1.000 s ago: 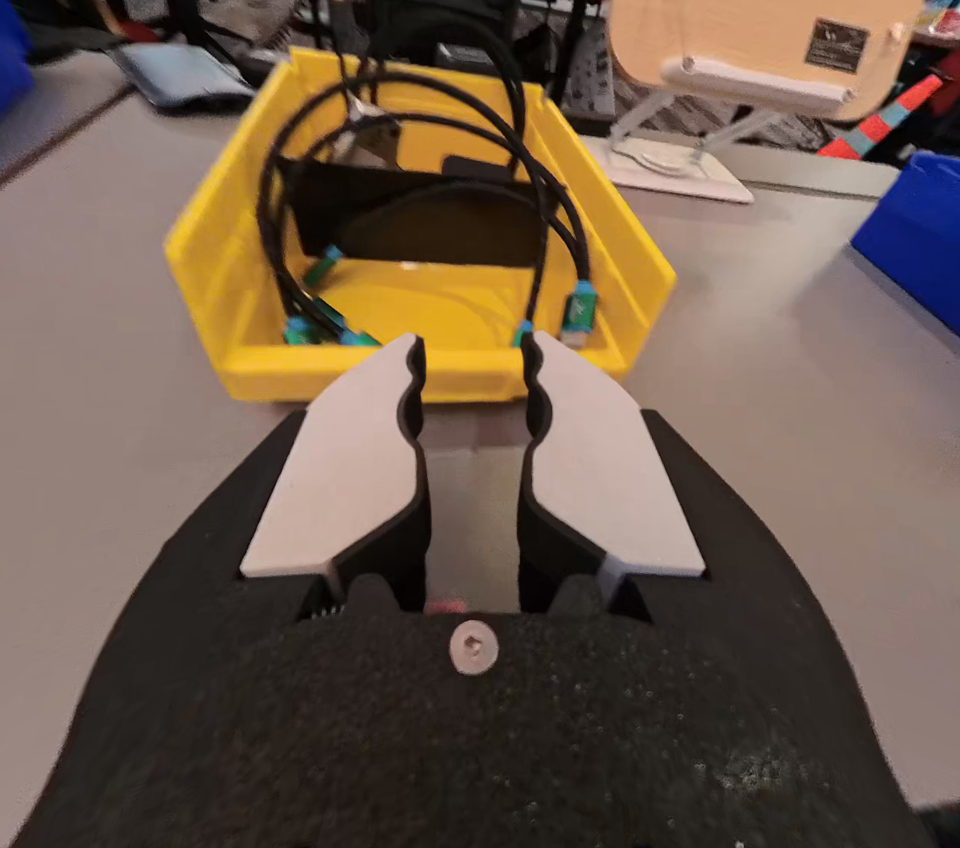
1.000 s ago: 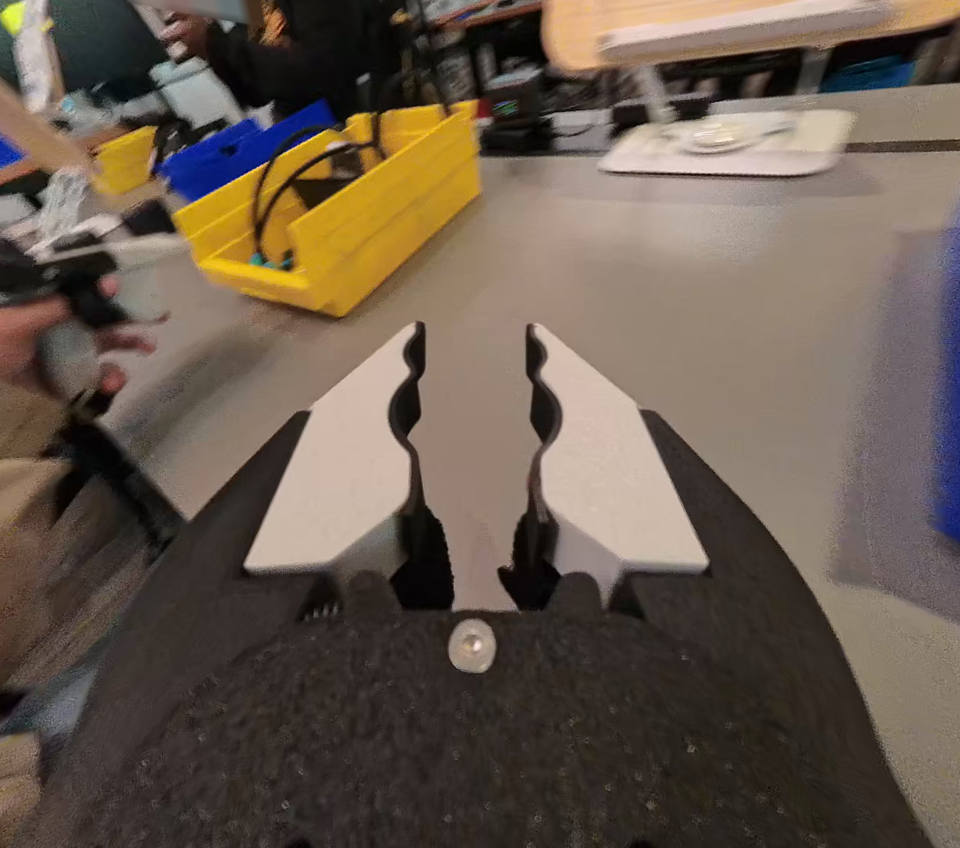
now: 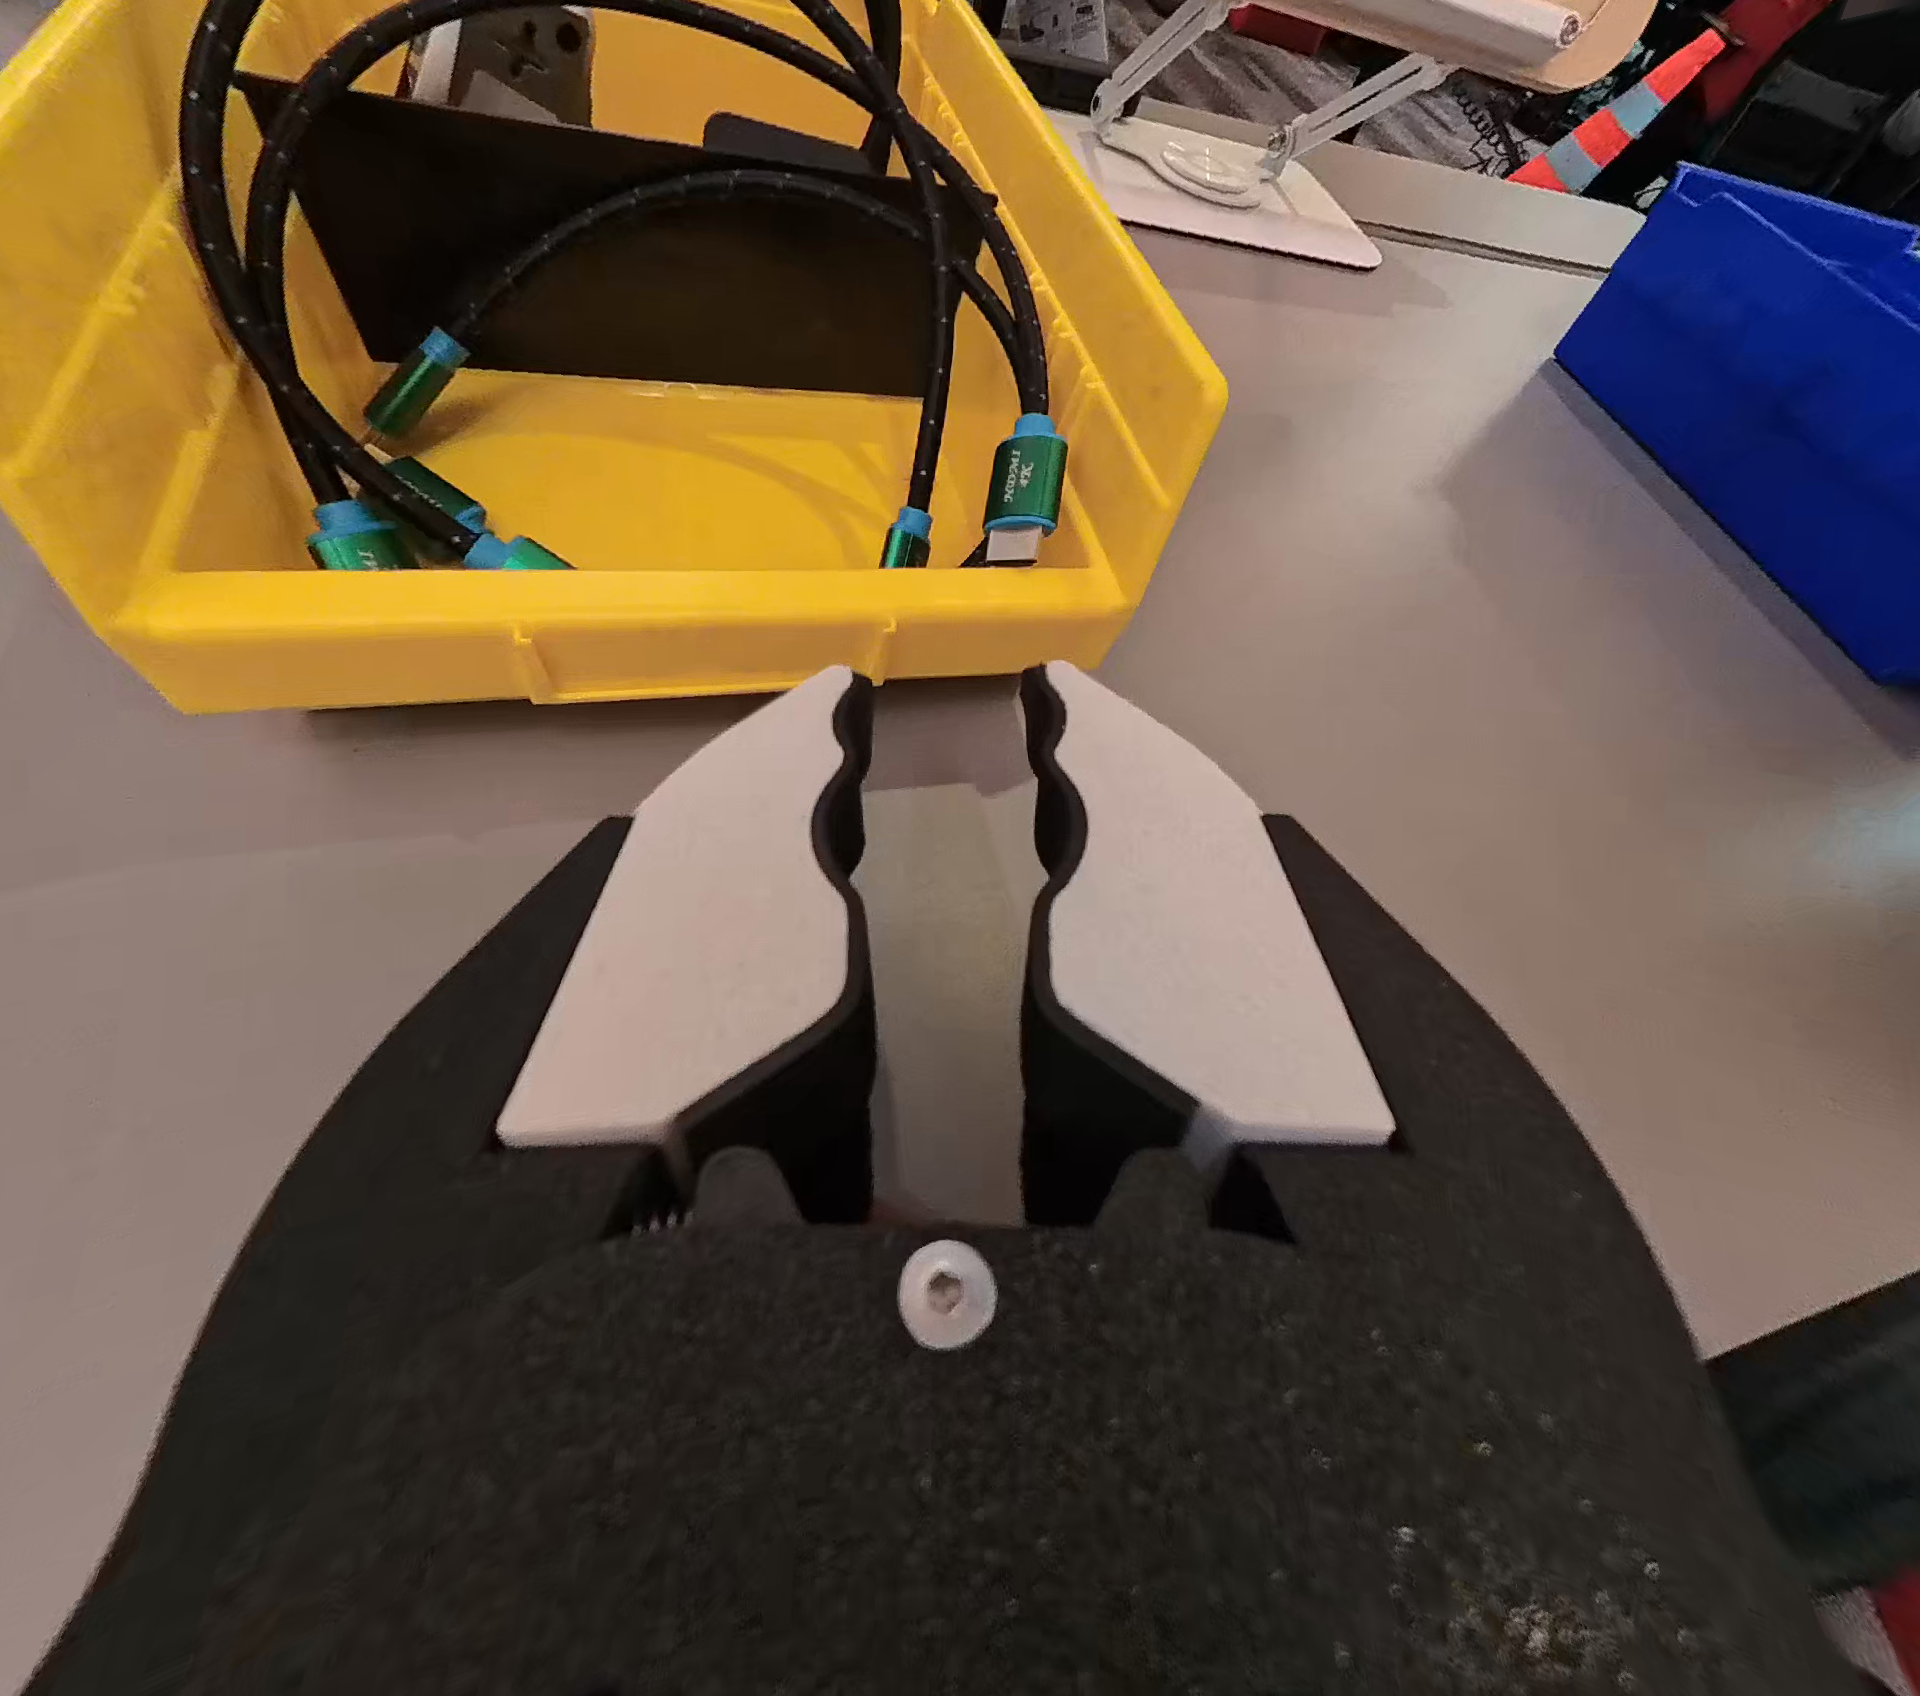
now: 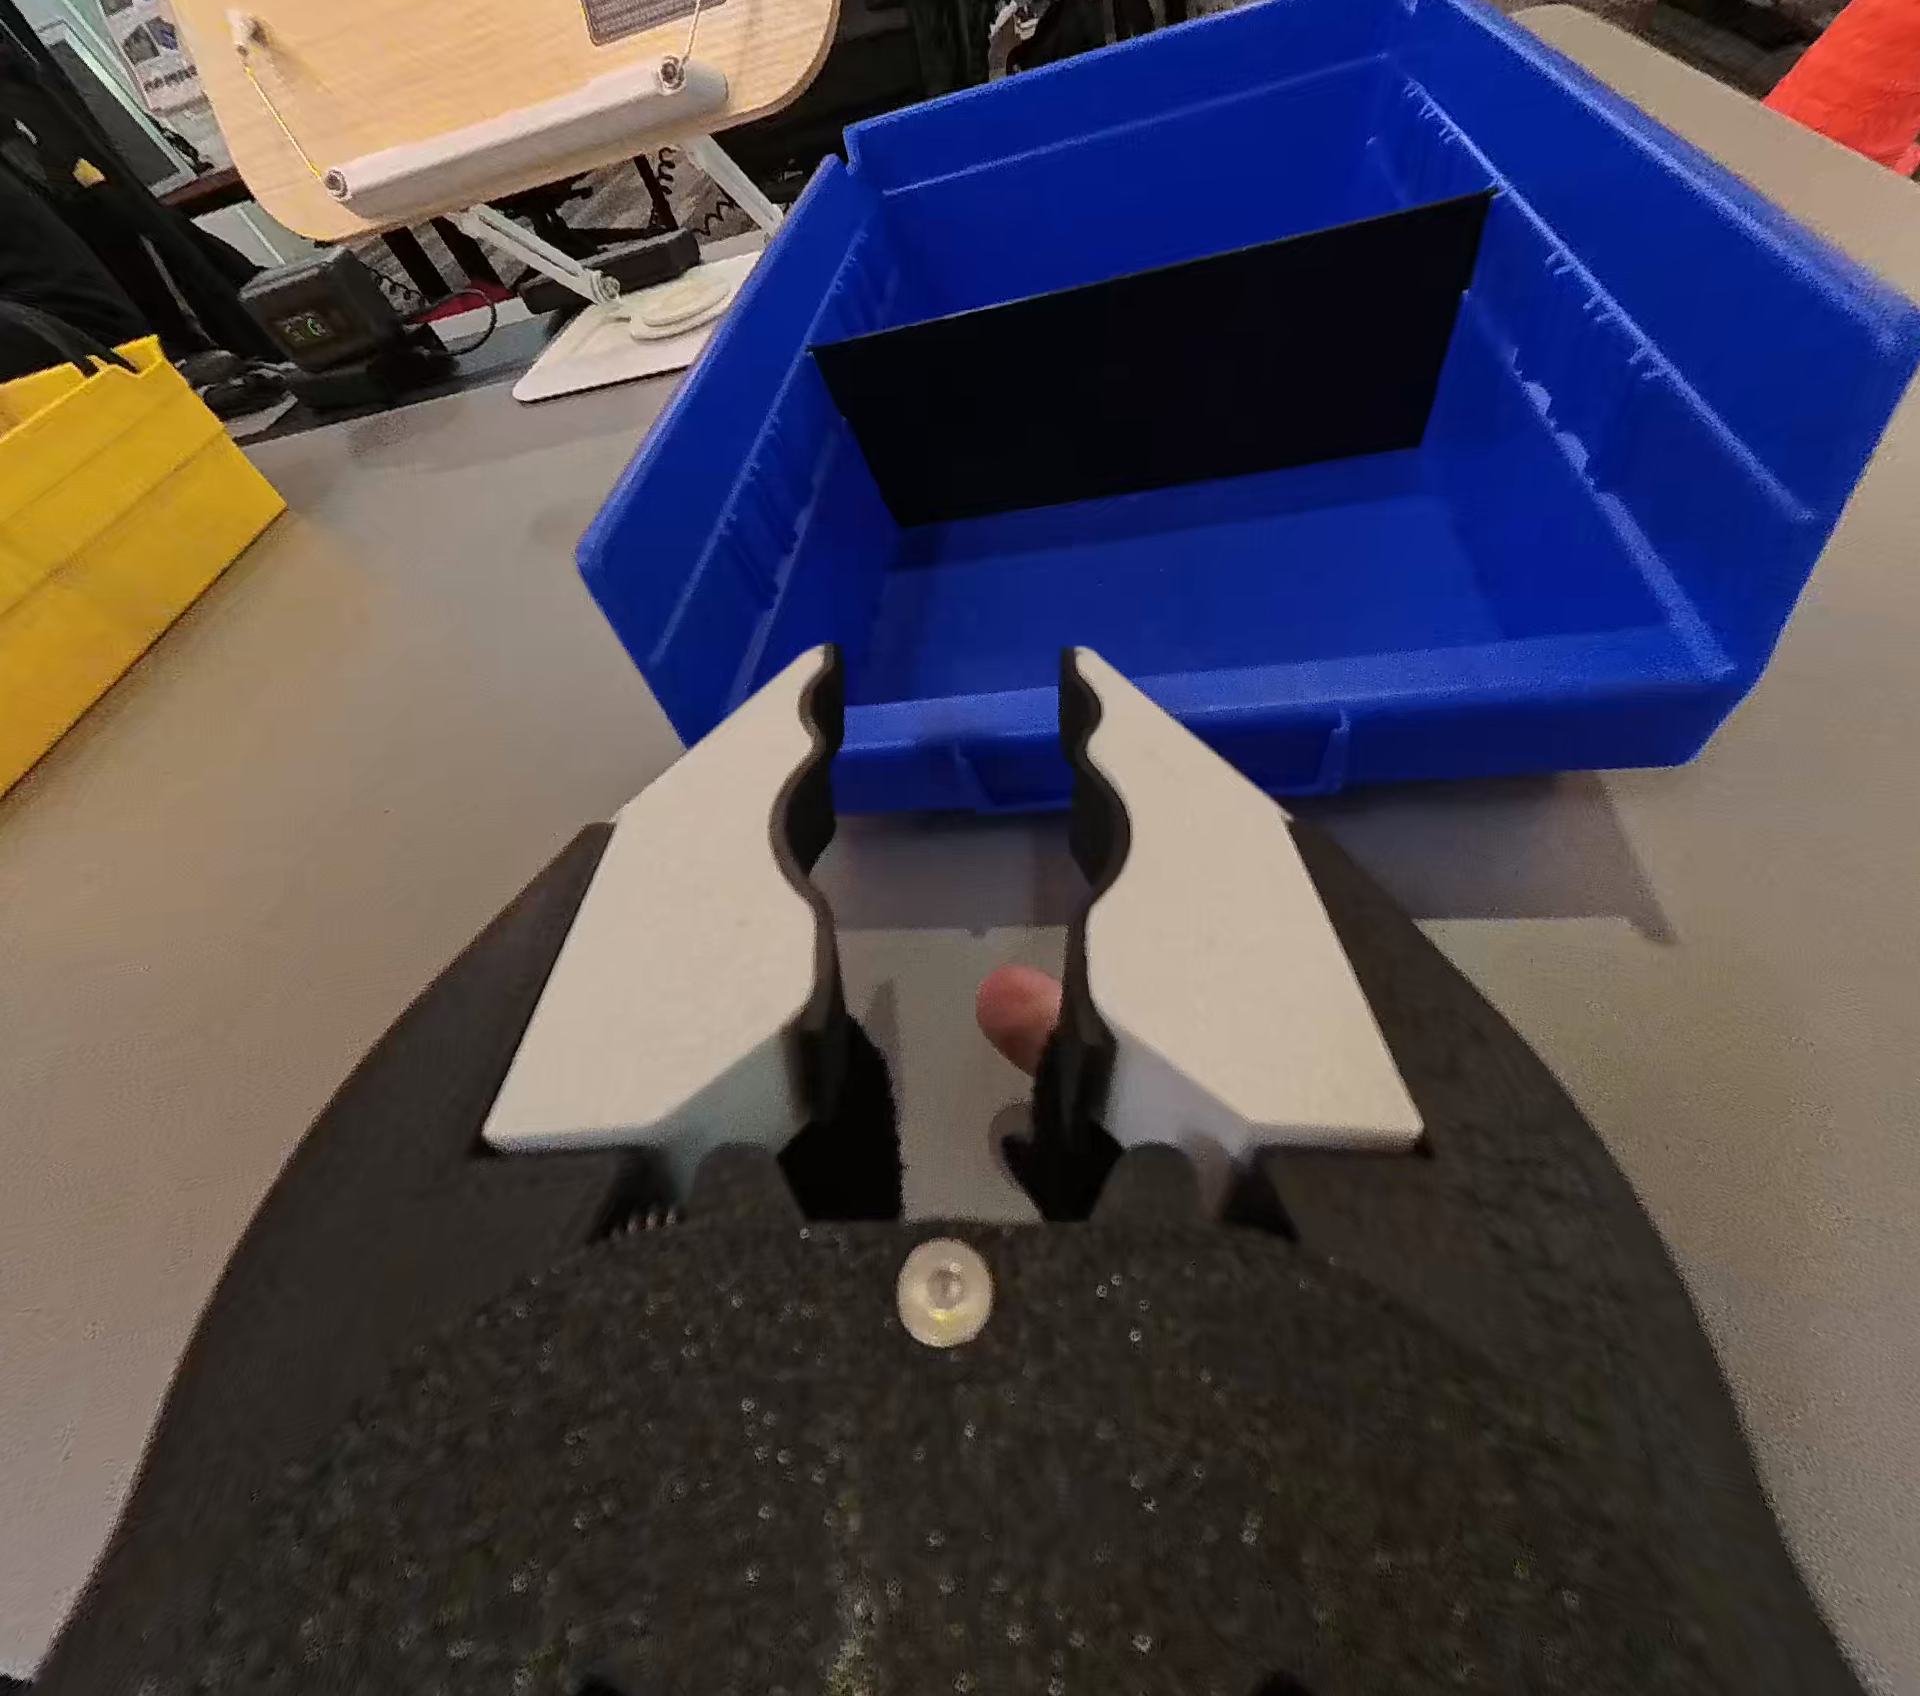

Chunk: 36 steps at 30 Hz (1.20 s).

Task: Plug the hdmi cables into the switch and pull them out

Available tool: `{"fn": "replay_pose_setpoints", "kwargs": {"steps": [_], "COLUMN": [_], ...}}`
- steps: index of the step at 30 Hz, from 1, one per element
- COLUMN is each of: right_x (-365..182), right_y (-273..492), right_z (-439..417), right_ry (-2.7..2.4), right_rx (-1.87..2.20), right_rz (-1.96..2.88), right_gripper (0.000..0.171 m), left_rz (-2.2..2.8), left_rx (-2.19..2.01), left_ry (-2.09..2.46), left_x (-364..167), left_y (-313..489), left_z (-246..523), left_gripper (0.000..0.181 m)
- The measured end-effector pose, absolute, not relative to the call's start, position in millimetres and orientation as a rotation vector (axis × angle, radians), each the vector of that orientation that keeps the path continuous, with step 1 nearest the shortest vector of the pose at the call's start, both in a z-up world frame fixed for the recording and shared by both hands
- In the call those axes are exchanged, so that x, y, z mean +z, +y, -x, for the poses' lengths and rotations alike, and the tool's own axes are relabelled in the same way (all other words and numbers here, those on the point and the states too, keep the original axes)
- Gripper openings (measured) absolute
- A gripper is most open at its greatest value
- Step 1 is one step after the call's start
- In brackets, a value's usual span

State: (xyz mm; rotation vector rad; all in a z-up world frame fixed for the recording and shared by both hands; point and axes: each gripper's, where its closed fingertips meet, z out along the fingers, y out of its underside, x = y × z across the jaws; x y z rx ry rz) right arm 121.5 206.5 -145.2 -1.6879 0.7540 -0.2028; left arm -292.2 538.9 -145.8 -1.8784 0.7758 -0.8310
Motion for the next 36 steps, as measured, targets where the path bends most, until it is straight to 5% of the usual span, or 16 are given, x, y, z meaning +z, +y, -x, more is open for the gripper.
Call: {"fn": "replay_pose_setpoints", "kwargs": {"steps": [22, 28, 36], "right_x": [-144, -141, -142], "right_y": [216, 217, 217], "right_z": [-96, -92, -89], "right_ry": [0.696, 0.695, 0.696], "right_rx": [-0.127, -0.106, -0.091], "right_rz": [1.696, 1.684, 1.686], "right_gripper": [0.039, 0.039, 0.039], "left_rz": [1.920, 1.978, 2.161], "left_rx": [-0.979, -0.926, -1.108], "left_ry": [0.804, 0.697, 0.431], "left_x": [-137, -87, -103], "left_y": [533, 615, 715], "left_z": [258, 227, 179], "left_gripper": [0.042, 0.048, 0.055]}}
